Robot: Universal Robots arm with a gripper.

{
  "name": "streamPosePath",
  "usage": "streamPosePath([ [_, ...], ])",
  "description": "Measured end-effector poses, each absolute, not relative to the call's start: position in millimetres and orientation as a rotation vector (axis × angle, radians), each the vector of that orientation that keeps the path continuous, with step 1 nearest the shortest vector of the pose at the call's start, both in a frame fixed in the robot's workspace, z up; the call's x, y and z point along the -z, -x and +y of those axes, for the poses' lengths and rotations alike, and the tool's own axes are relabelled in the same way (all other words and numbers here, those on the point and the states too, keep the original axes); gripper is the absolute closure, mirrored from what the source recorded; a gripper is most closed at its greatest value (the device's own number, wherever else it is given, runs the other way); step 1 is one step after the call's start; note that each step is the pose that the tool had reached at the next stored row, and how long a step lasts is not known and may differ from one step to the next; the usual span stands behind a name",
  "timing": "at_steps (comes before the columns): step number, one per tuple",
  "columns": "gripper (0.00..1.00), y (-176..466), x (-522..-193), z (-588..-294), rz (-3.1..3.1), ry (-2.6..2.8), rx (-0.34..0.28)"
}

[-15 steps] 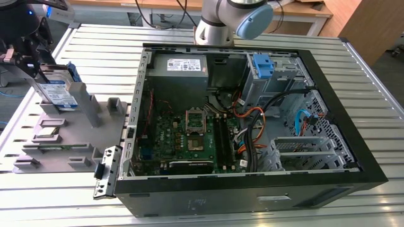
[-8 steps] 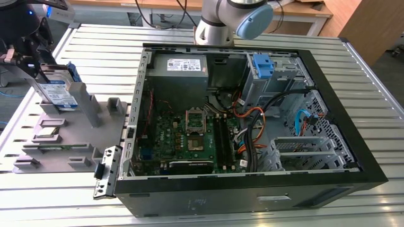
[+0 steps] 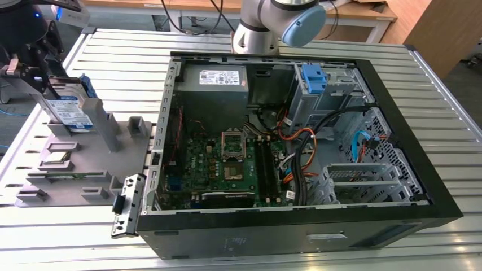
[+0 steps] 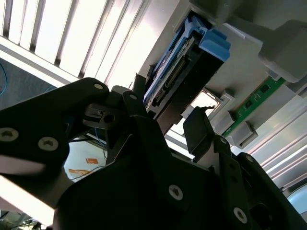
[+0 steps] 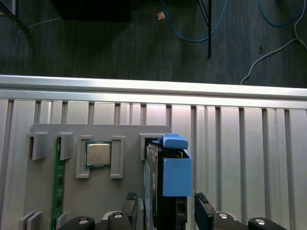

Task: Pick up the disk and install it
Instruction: 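Pick up the disk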

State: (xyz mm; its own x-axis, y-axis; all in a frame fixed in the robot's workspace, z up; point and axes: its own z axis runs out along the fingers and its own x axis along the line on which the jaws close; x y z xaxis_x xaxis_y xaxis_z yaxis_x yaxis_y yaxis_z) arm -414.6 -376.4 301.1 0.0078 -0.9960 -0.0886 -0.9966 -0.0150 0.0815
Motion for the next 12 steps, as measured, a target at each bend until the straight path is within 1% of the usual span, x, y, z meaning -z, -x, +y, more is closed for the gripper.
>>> streamPosePath([
  [12,0.41,414.5,-301.5,-376.4,2.199,2.229,-0.189],
])
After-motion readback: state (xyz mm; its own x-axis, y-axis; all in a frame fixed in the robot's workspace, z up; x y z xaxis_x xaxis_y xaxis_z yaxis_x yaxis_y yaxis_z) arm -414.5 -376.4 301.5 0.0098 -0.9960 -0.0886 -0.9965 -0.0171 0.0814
